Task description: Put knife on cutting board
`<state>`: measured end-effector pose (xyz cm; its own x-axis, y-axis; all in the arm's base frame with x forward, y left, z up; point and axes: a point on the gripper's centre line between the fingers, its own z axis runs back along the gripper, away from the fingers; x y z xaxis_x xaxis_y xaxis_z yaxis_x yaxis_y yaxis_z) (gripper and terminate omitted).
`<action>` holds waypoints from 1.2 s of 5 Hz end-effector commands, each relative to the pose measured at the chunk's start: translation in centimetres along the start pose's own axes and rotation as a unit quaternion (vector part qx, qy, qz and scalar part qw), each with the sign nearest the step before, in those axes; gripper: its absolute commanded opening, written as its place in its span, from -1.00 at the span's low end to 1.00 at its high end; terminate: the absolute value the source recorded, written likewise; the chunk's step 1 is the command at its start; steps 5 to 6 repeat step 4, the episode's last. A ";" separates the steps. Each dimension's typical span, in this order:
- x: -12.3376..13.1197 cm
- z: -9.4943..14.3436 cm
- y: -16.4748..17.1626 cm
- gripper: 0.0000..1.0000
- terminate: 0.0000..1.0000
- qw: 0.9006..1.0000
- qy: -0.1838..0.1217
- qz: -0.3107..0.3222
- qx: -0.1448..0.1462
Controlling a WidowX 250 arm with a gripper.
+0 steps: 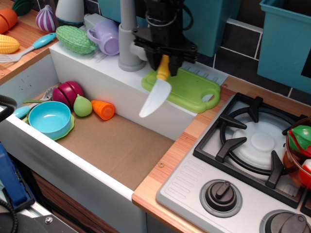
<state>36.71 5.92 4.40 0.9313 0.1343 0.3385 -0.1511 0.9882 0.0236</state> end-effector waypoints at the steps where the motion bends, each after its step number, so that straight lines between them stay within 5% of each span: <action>1: 2.4 -0.1 -0.3 -1.00 -1.00 0.999 -0.044 -0.002 -0.019; 2: 2.6 0.0 -0.4 1.00 -1.00 0.996 -0.074 -0.036 -0.030; 3: 2.6 0.0 -0.4 1.00 -1.00 0.996 -0.074 -0.036 -0.030; 4: 2.6 0.0 -0.4 1.00 1.00 0.996 -0.074 -0.036 -0.030; 6: 2.6 0.0 -0.4 1.00 1.00 0.996 -0.074 -0.036 -0.030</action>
